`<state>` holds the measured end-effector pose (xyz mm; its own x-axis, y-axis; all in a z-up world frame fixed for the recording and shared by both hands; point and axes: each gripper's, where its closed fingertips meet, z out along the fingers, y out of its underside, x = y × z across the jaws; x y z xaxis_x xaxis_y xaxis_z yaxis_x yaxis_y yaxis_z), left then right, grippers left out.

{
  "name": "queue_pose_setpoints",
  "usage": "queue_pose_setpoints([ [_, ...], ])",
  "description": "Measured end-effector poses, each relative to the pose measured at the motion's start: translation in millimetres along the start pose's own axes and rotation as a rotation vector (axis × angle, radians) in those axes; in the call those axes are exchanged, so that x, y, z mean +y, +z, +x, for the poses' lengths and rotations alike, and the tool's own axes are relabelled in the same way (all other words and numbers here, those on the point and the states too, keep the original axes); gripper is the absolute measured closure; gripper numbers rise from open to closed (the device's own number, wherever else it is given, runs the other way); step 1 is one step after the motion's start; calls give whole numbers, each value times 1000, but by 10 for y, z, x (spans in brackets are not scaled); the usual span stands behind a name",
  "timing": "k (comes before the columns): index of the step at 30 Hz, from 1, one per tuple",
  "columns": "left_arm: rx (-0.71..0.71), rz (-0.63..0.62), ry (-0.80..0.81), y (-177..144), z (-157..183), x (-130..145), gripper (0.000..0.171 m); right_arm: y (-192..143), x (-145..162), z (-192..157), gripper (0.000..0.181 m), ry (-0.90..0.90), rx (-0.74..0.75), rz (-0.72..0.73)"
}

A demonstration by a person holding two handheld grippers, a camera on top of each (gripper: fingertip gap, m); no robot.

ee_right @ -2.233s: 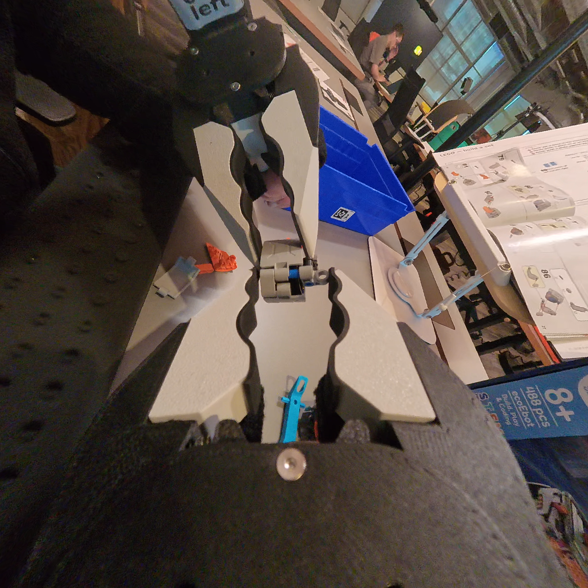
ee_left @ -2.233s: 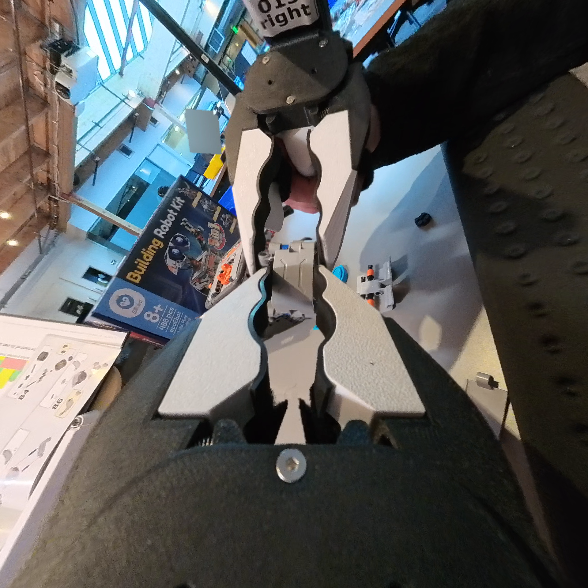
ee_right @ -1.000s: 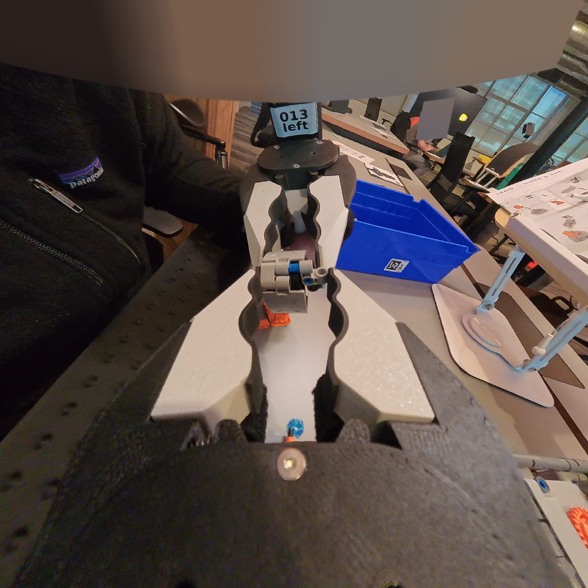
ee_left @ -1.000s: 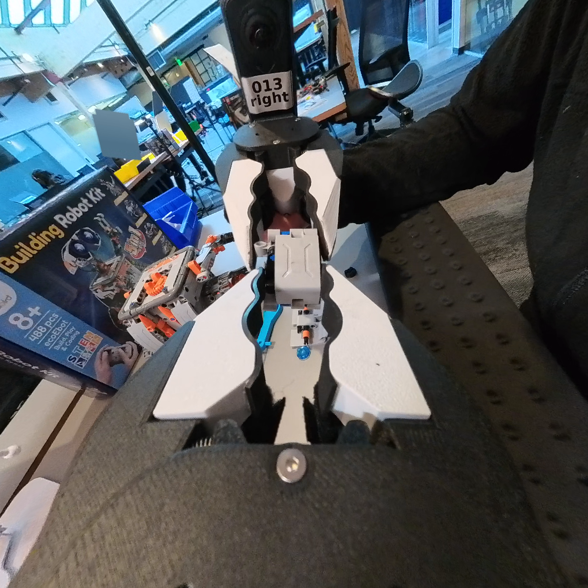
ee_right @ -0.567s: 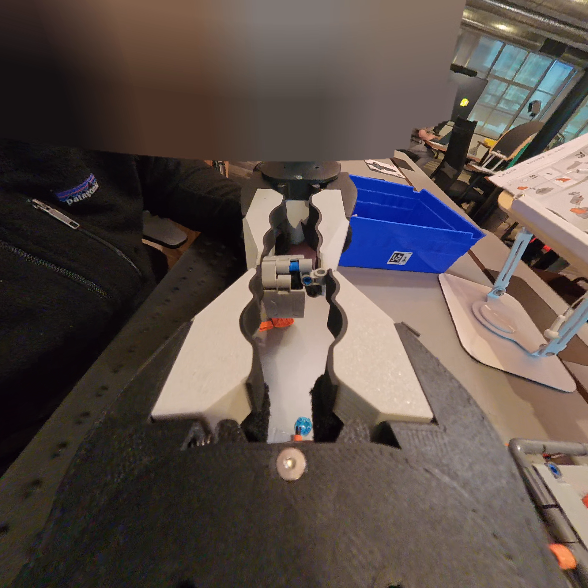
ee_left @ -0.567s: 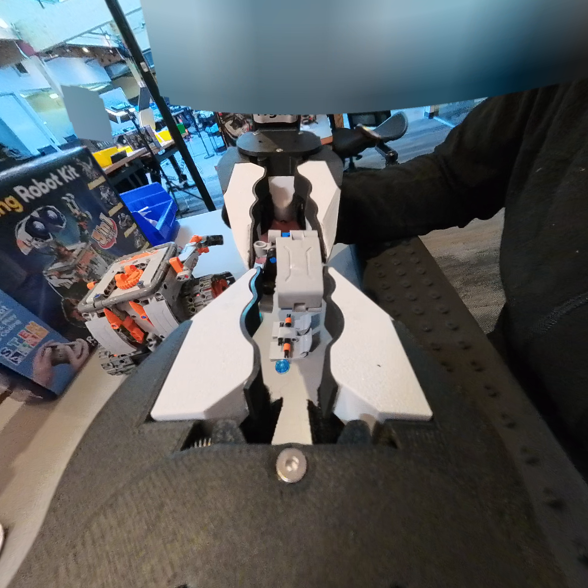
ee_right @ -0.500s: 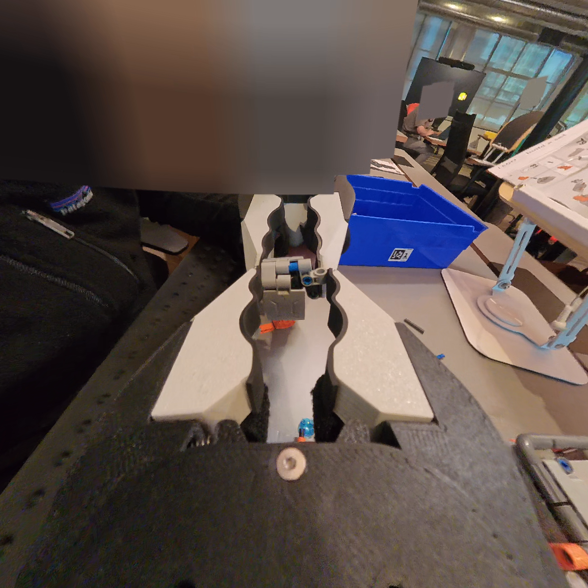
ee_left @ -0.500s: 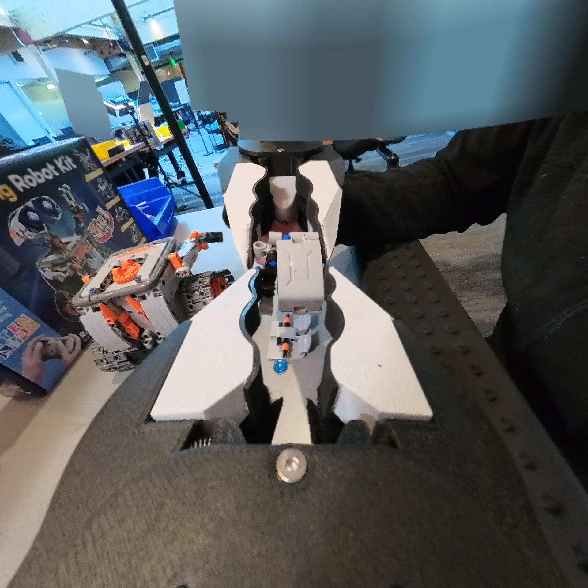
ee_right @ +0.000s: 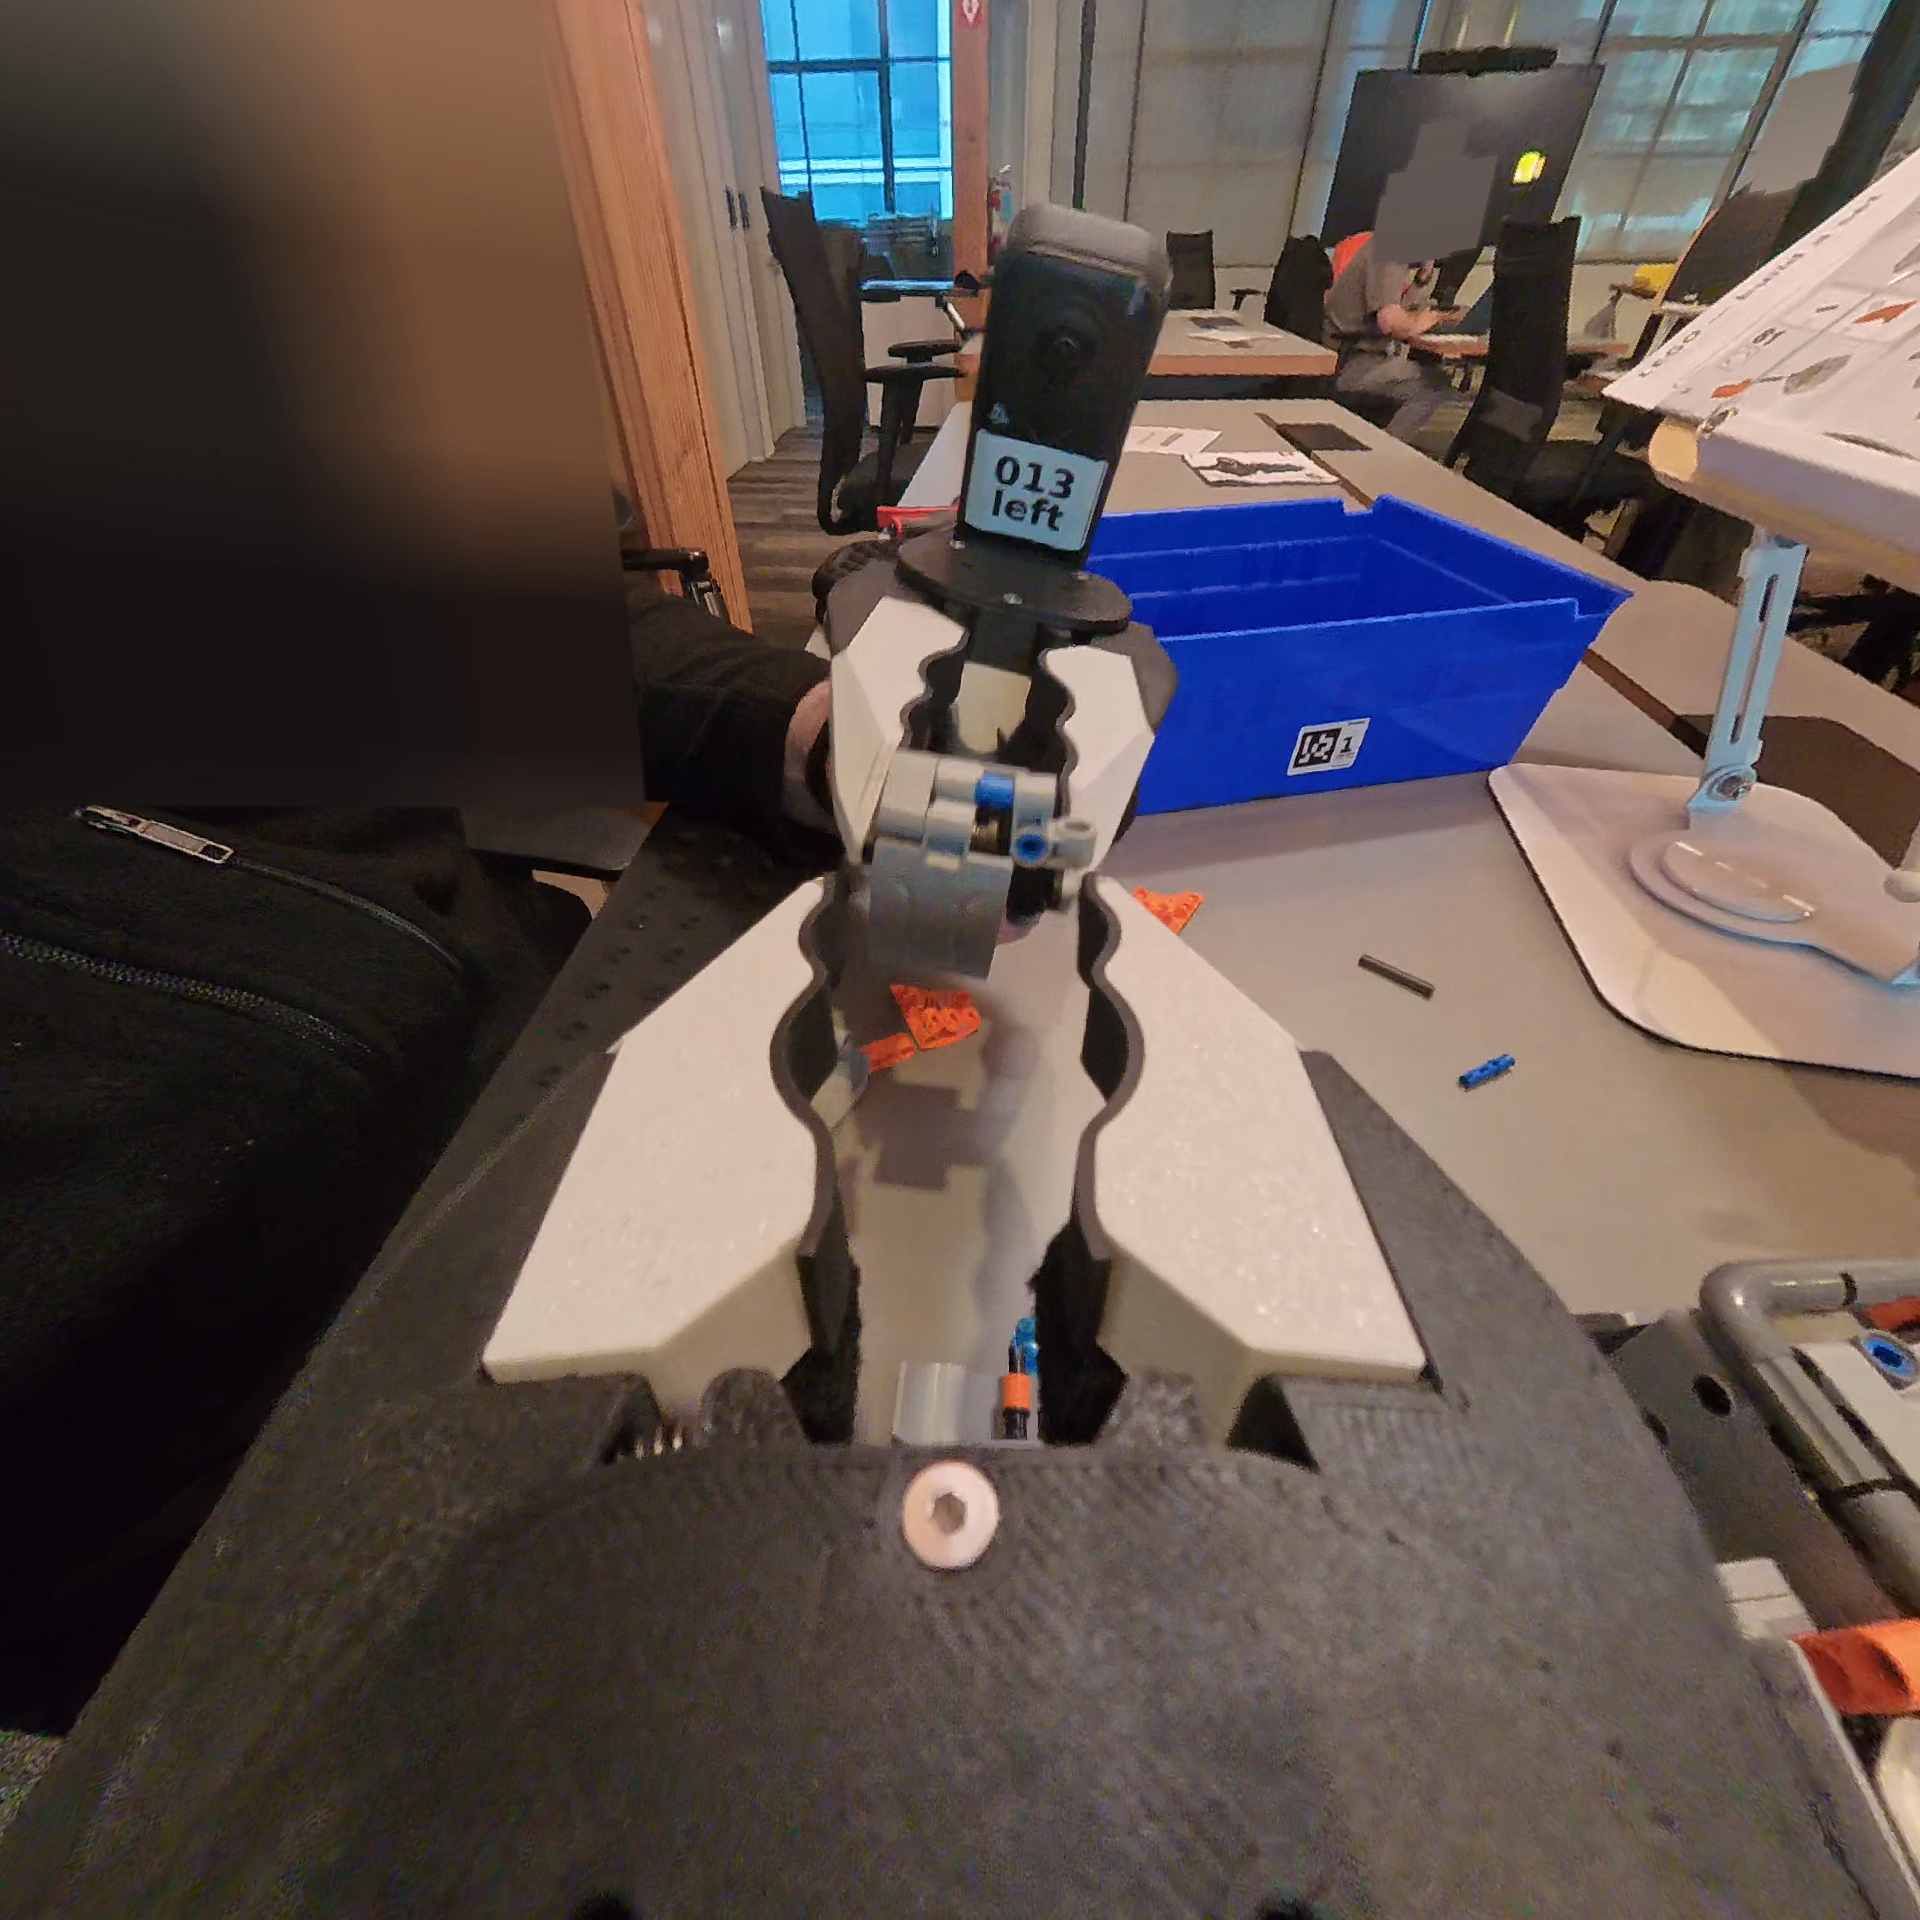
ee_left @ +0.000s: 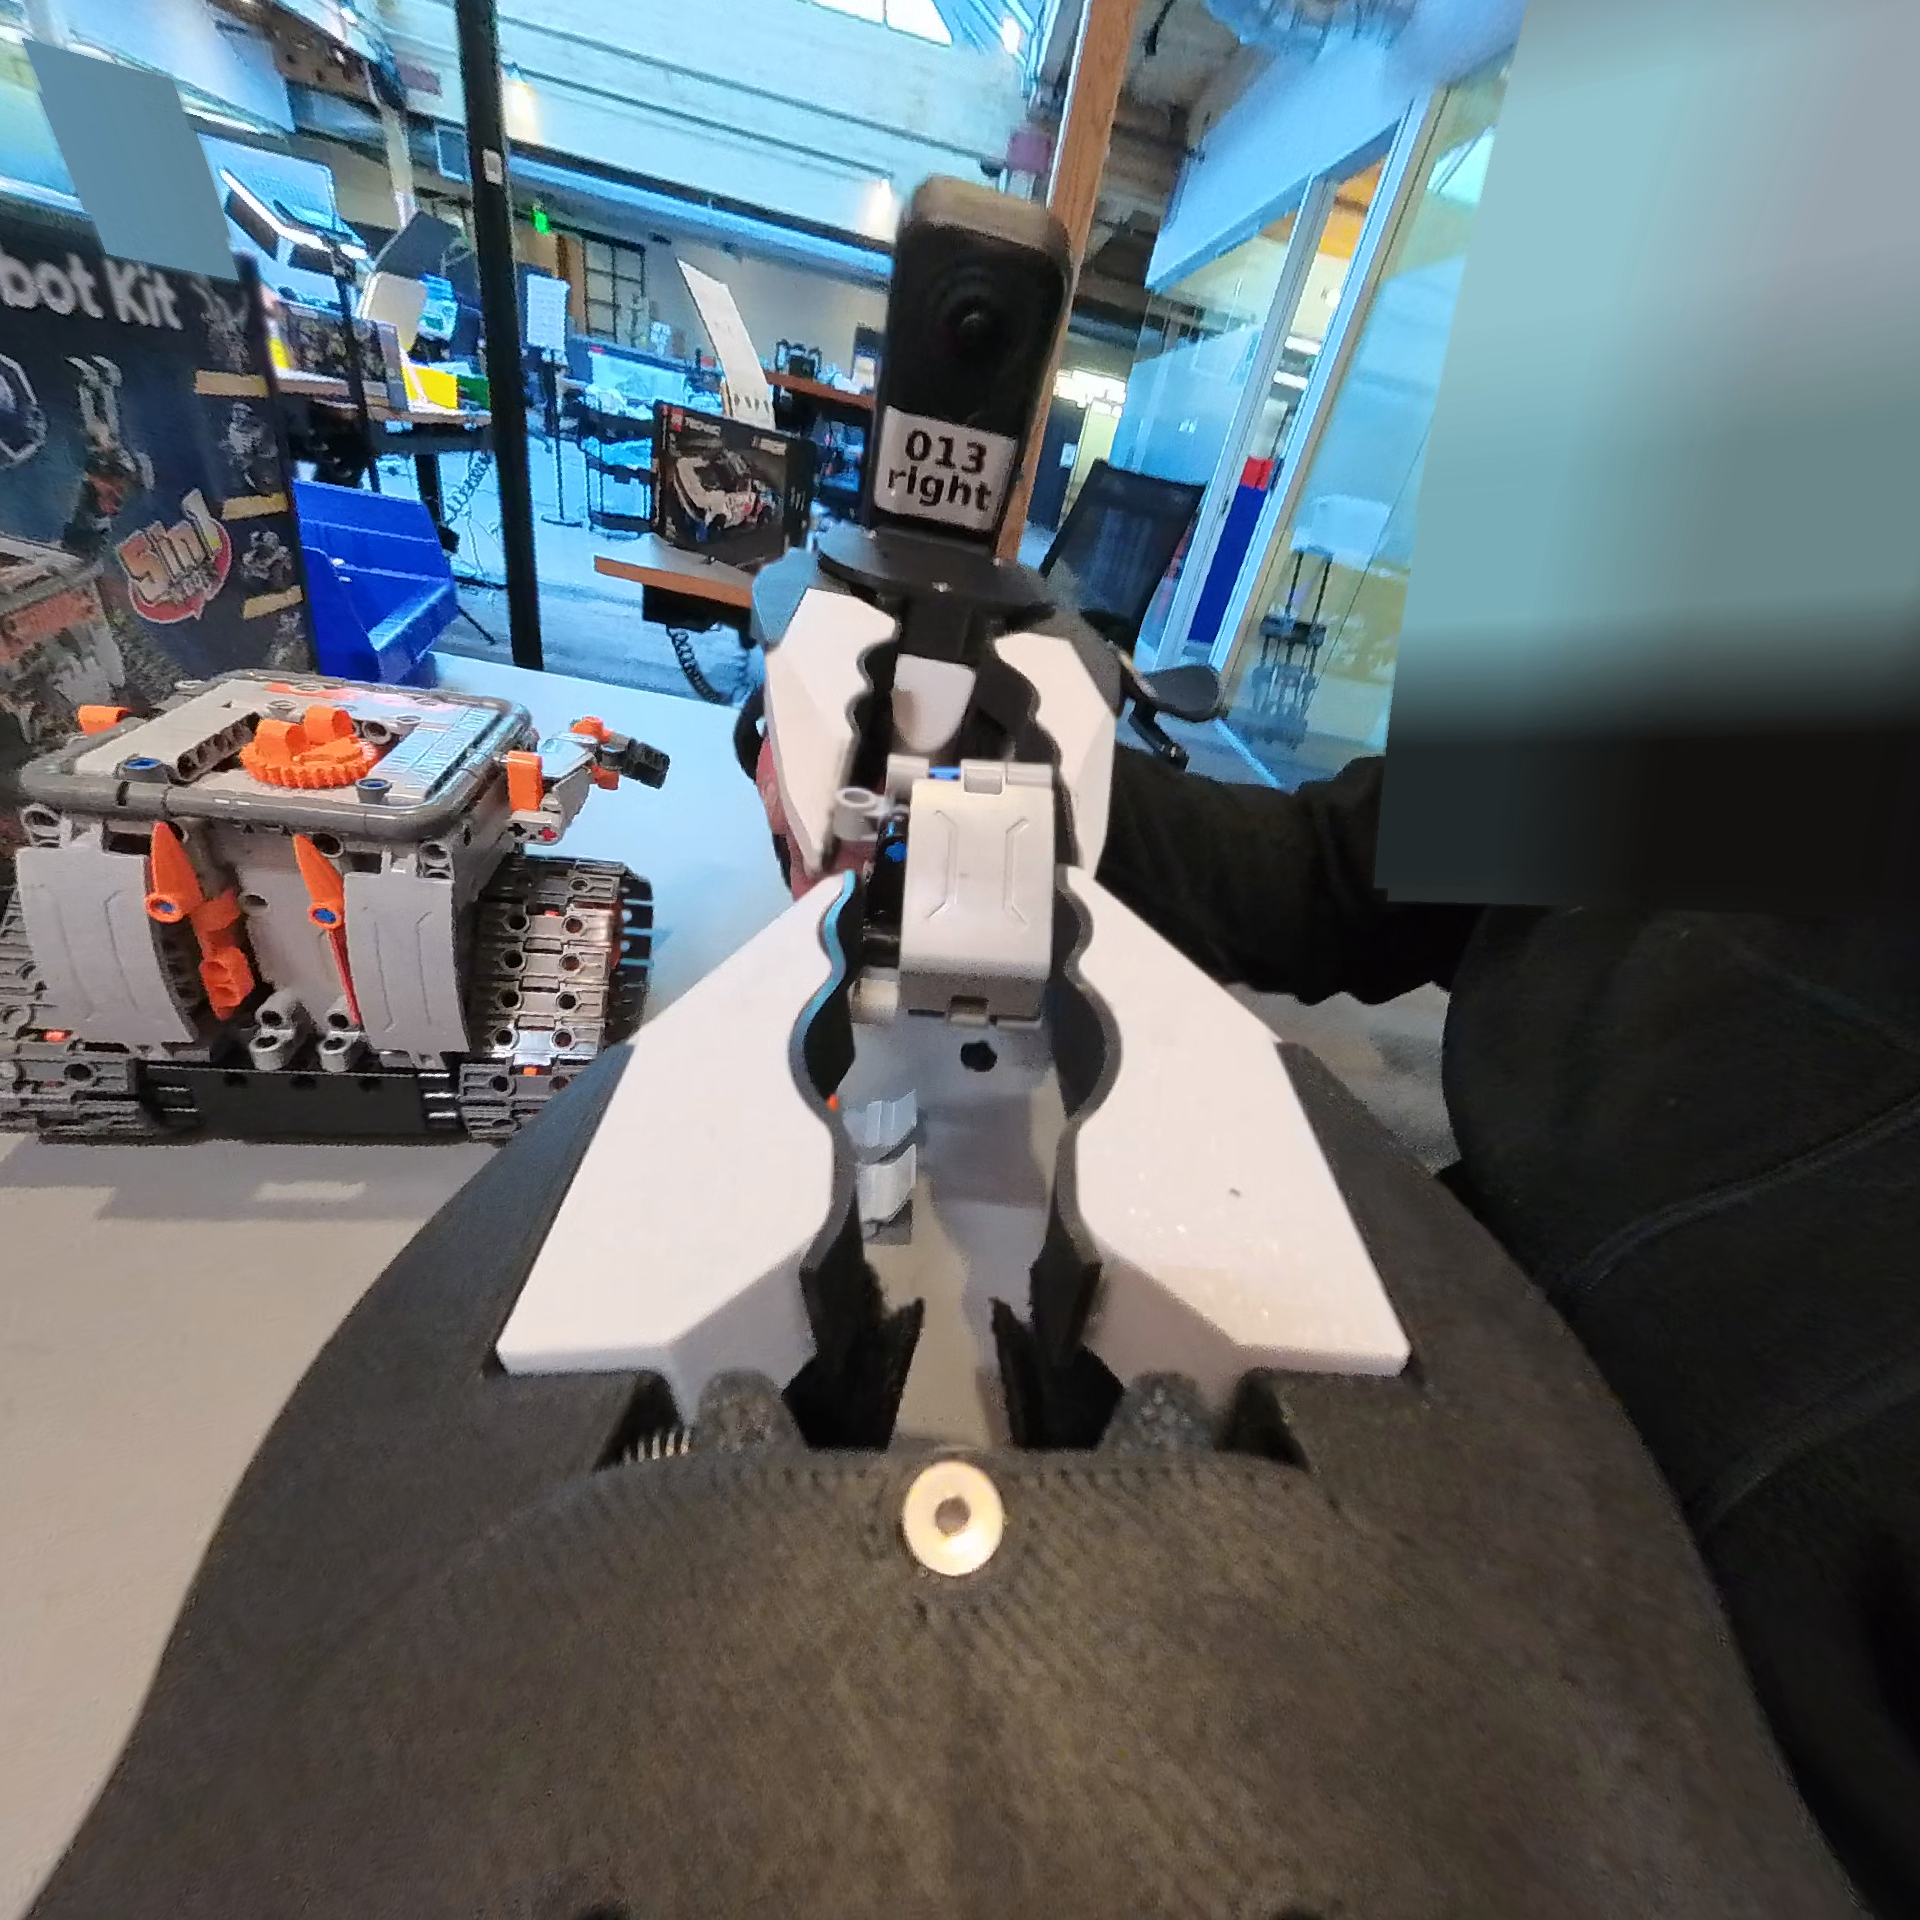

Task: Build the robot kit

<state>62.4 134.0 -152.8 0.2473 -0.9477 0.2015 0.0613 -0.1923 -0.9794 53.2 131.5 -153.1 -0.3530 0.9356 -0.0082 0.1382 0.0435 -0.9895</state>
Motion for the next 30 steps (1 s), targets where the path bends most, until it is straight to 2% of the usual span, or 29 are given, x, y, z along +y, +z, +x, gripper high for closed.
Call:
queue_pose_setpoints([
  [2, -14, 20, -18, -31, -44, -30, 139, 23, 23, -1, 141, 1, 0, -12],
  [5, -19, 12, -8, -9, -30, -12, 138, 8, 5, 0, 157, -14, 2, 1],
  [15, -39, 9, 18, -17, -46, -8, 140, 12, 15, 12, 158, -30, 24, -23],
  [22, 3, 3, -33, 11, 1, 13, 140, -23, 18, -28, 158, -55, -3, -40],
  [30, 8, 25, -76, 31, -14, -19, 139, -46, -31, -7, 159, 46, -32, 8],
])
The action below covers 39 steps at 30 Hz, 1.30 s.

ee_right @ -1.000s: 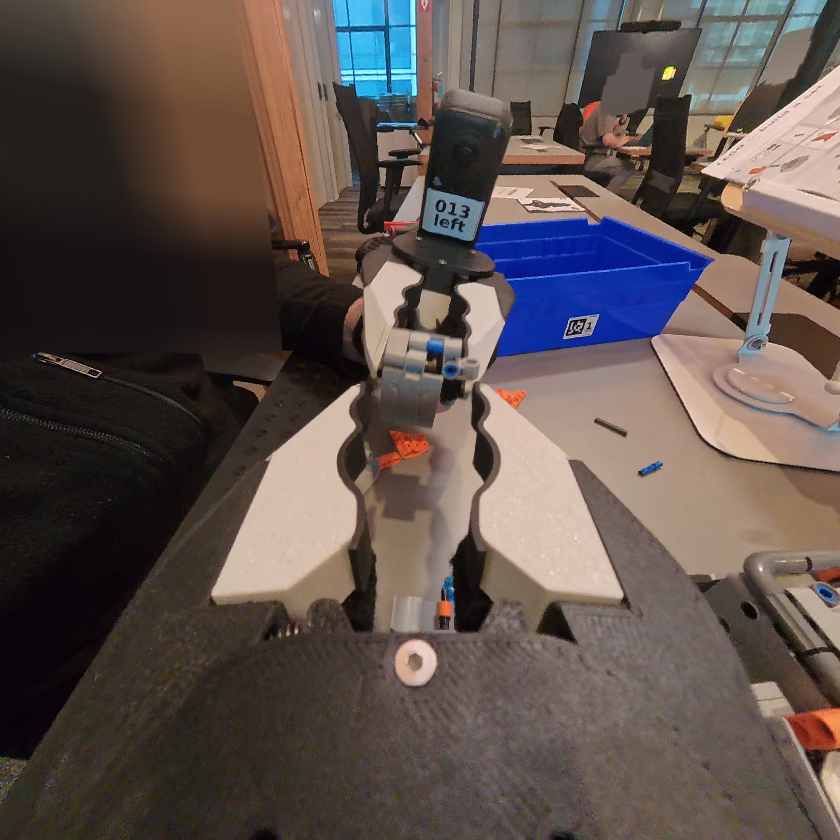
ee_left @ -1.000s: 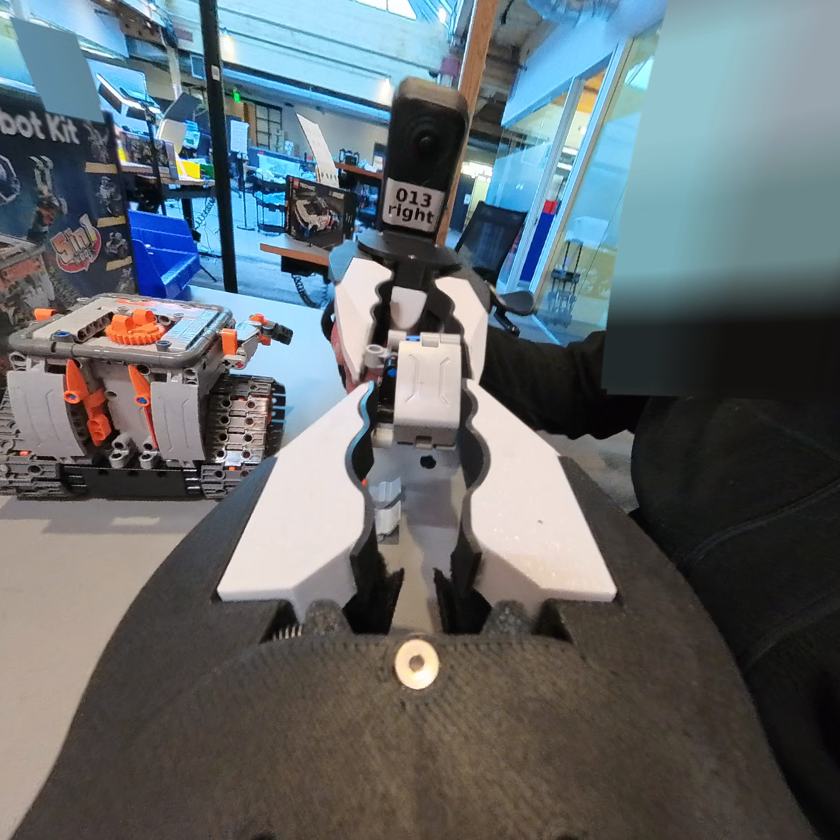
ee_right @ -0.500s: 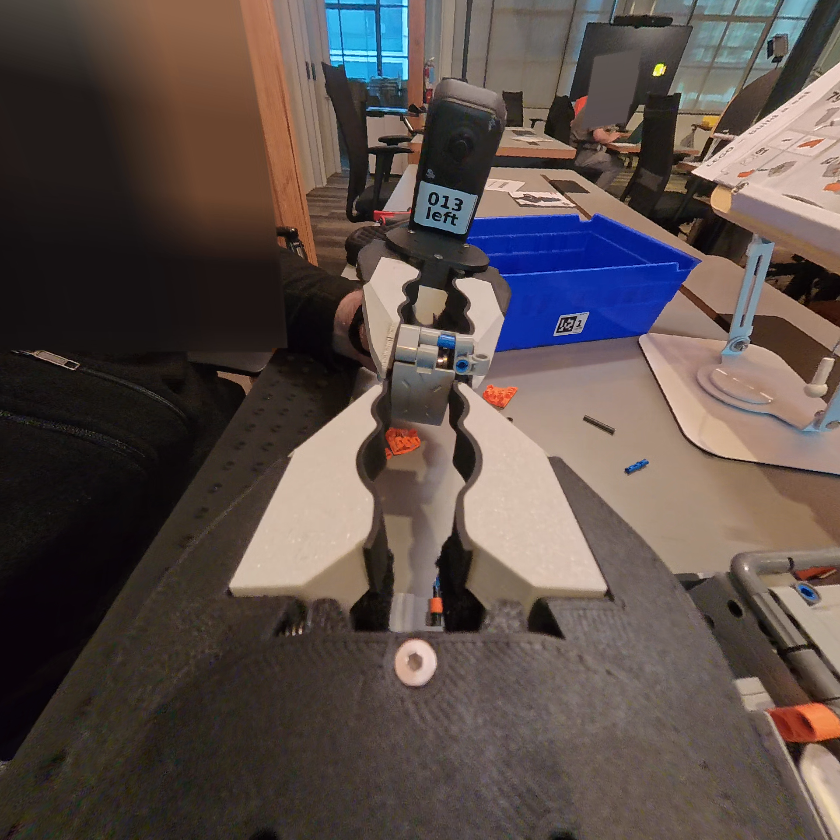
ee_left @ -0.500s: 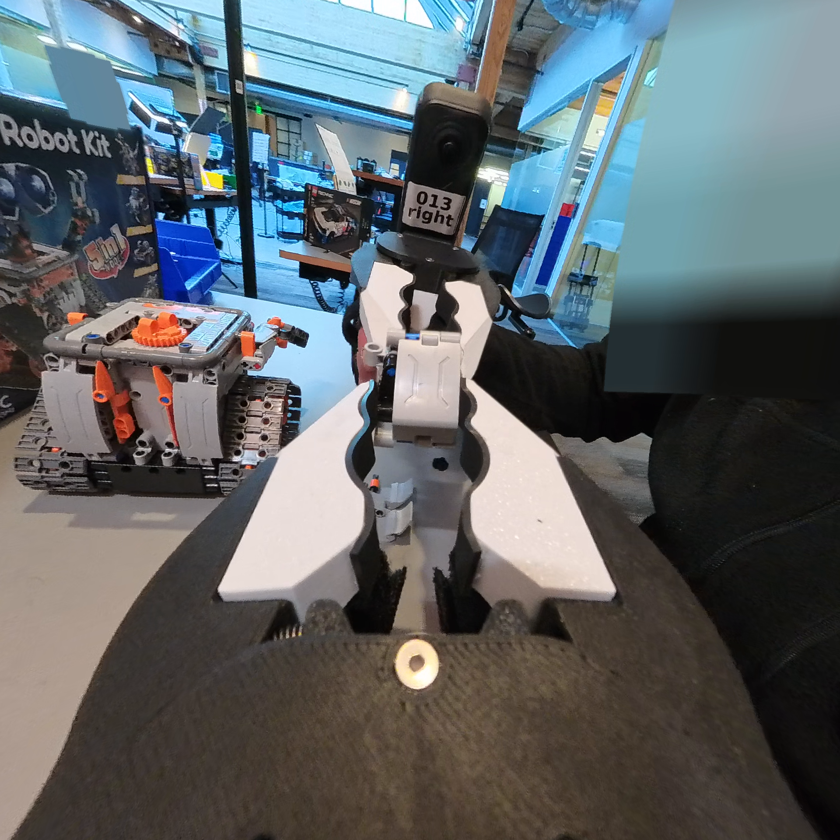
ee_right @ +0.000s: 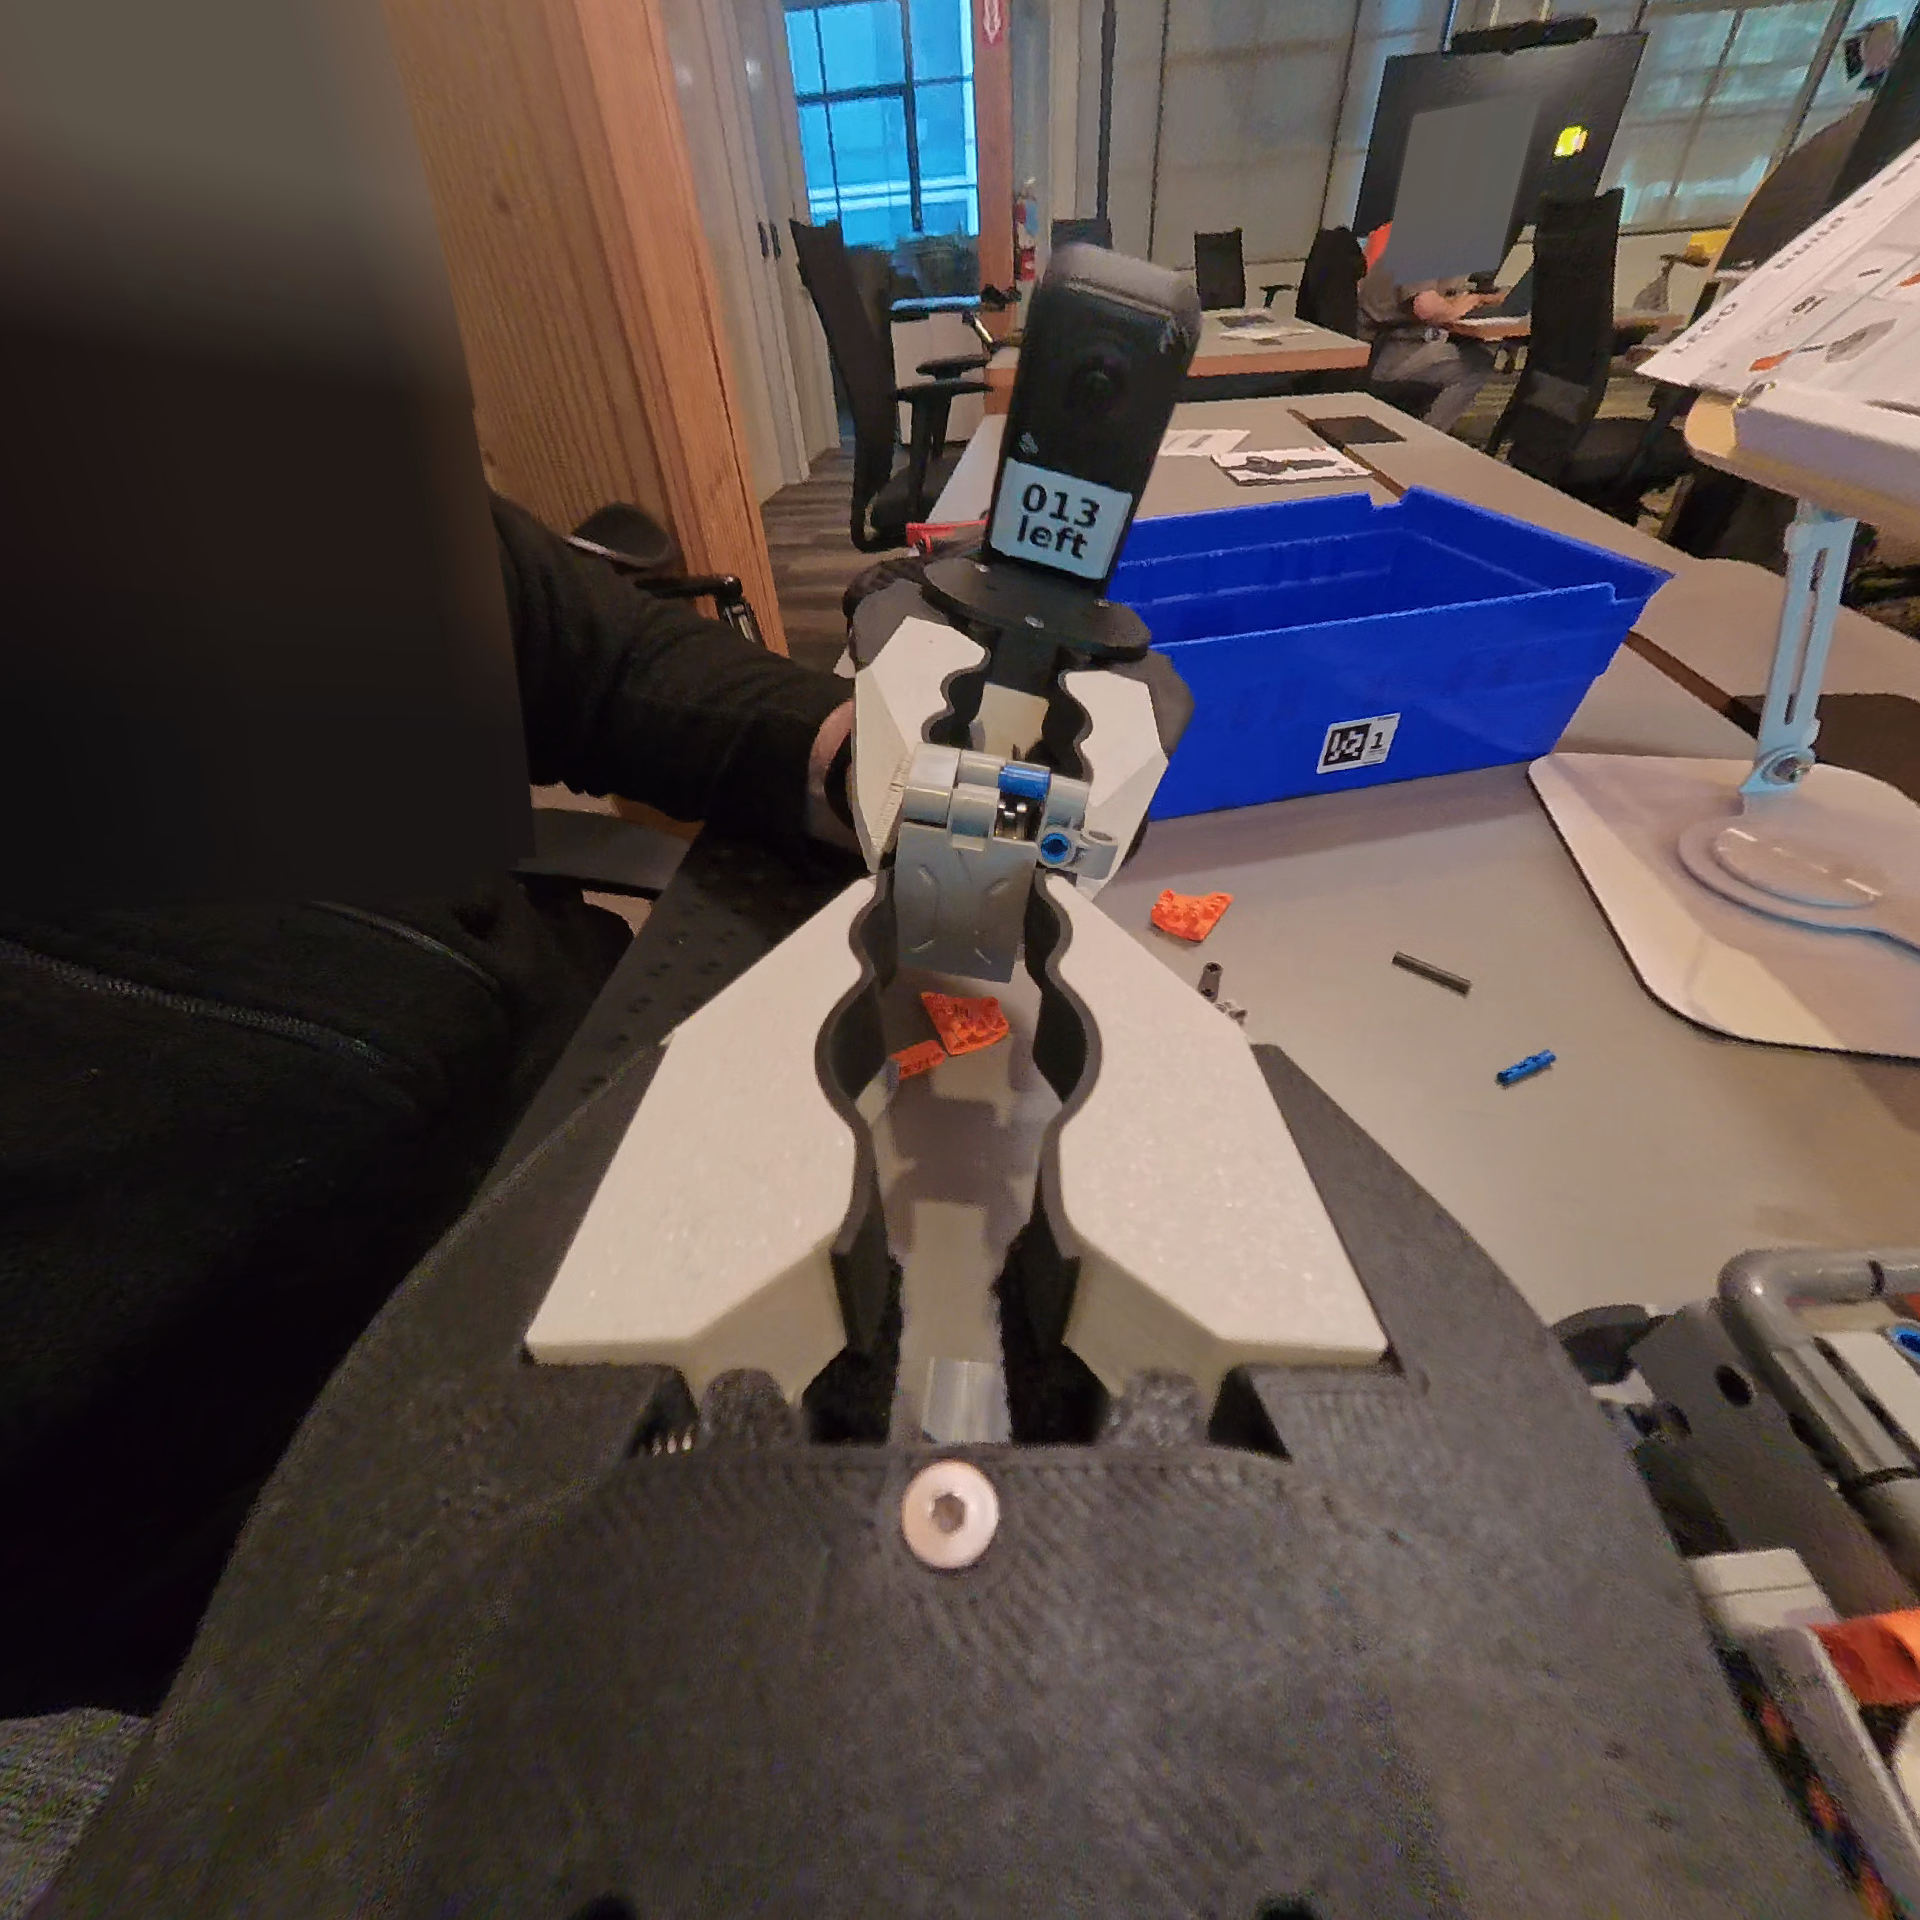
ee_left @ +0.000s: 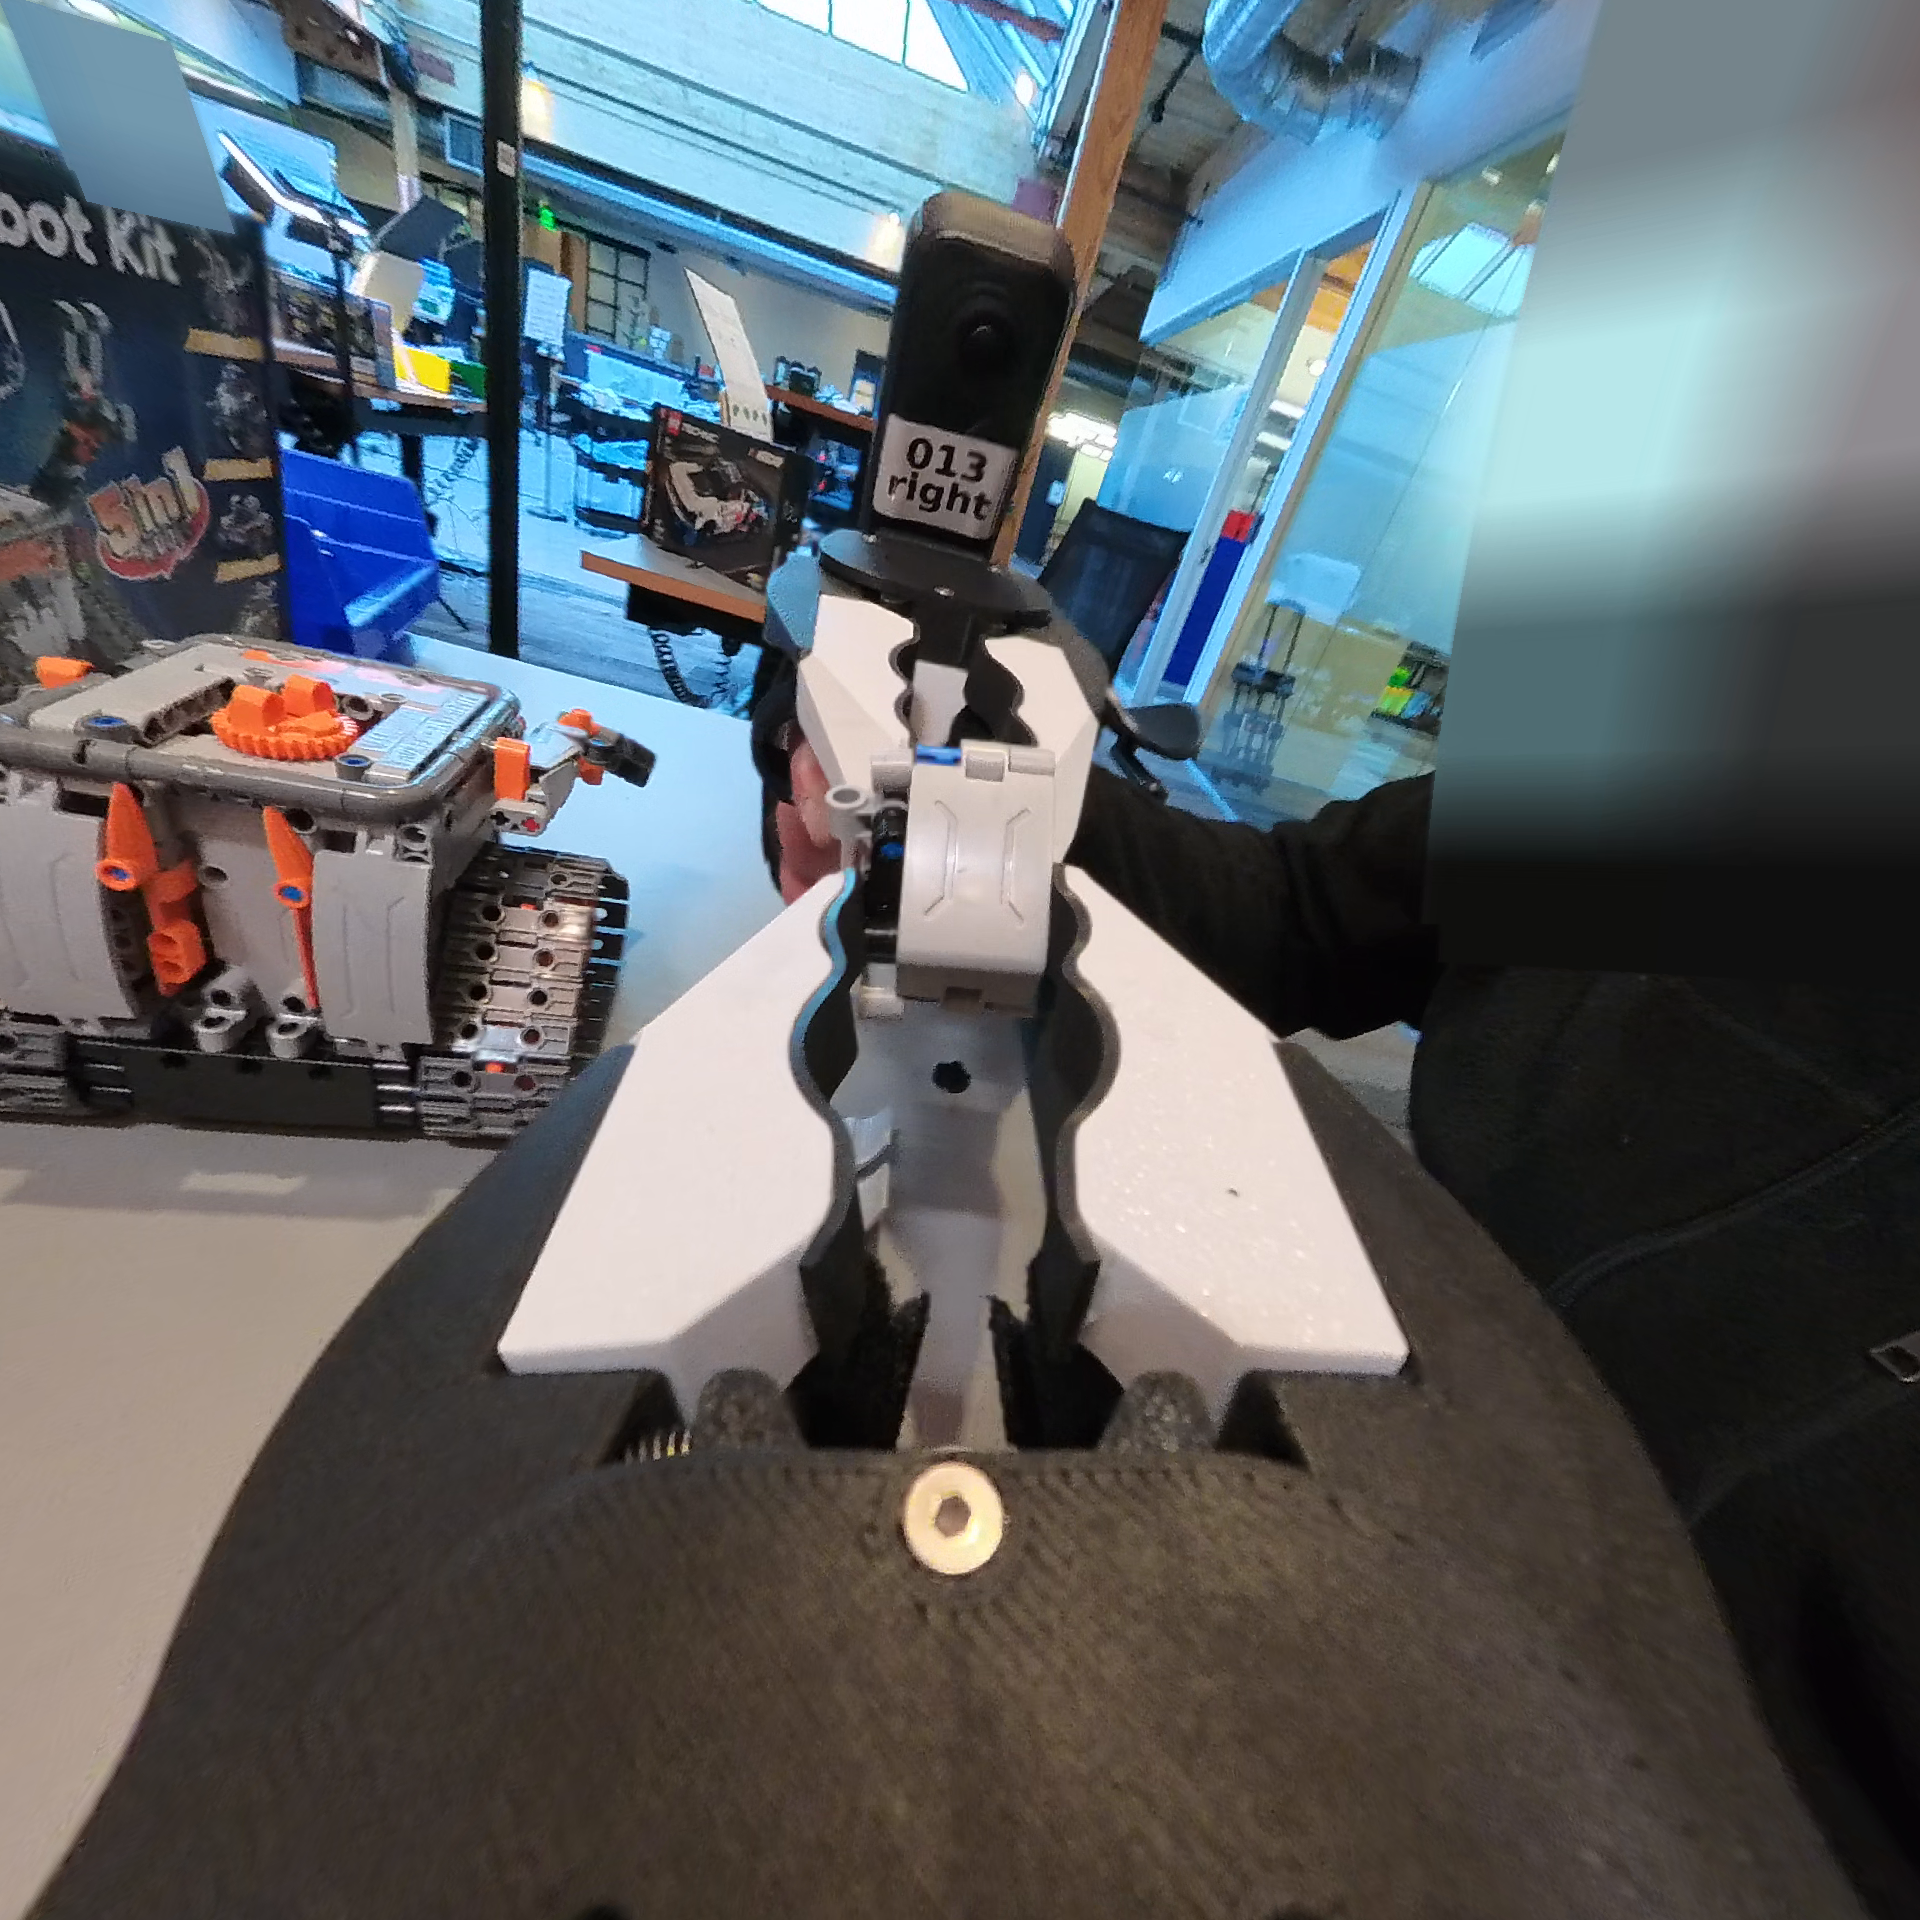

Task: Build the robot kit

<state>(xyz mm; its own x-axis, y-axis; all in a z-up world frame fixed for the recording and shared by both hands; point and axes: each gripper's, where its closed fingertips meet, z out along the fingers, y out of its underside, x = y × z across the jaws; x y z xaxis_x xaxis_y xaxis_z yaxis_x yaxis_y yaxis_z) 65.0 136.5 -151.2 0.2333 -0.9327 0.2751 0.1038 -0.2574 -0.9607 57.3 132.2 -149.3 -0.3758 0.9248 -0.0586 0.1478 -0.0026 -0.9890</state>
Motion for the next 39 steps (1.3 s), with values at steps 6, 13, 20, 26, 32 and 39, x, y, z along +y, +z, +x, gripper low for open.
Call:
queue_pose_setpoints([
  [6, 32, -14, 19, -37, 2, 4, 126, 2, 65, 49, 159, 111, -35, -2],
  [13, 13, -26, 64, -59, -23, 12, 136, -14, 19, 46, 159, 170, -61, 33],
  [20, 14, -10, 54, -62, -32, -2, 139, -5, 17, 45, 159, 148, -43, 22],
  [26, 44, 5, -7, -67, -22, -18, 140, -6, 10, 35, 158, 131, -43, 20],
  [32, 87, 5, -17, -44, 60, -18, 140, -21, -8, -42, 159, 105, -90, 22],
  [39, 75, 33, -28, -19, 46, -68, 140, -57, -42, -29, 159, 104, -87, 41],
])
